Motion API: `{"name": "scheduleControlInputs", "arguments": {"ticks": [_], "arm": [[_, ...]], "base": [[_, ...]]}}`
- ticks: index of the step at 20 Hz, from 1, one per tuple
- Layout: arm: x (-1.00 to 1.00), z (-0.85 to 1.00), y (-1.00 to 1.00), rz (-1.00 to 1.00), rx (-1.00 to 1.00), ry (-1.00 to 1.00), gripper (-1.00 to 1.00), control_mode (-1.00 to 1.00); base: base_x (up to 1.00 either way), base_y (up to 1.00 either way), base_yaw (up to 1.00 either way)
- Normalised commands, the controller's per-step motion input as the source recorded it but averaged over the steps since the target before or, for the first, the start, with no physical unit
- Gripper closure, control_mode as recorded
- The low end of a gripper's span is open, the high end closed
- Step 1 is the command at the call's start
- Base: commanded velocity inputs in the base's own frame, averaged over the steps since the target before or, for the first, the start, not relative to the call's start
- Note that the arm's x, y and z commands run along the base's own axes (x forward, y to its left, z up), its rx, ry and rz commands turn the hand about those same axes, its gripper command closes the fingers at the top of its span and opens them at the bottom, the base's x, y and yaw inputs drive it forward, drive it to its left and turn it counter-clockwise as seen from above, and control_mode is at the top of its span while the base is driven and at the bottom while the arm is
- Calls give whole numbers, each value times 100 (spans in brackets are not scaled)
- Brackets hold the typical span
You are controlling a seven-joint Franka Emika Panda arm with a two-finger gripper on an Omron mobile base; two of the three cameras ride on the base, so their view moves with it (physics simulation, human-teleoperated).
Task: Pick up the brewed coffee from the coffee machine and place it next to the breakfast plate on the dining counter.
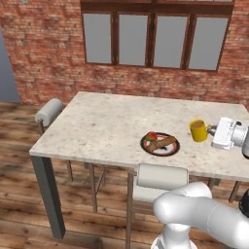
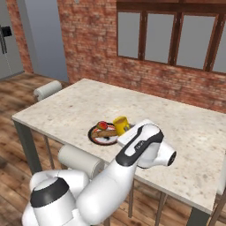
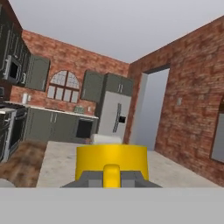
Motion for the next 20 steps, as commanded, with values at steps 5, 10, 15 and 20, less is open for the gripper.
{"name": "scheduleControlInputs", "arguments": {"ticks": [5, 10, 15, 20], "arm": [[29, -38, 0, -1, -9, 0, 100, -100], [17, -32, 0, -1, -6, -4, 100, -100], [21, -31, 0, 0, -1, -6, 100, -100], [43, -34, 0, 0, 0, -3, 100, -100]], "base": [[0, 0, 0], [0, 0, 0], [0, 0, 0], [0, 0, 0]]}}
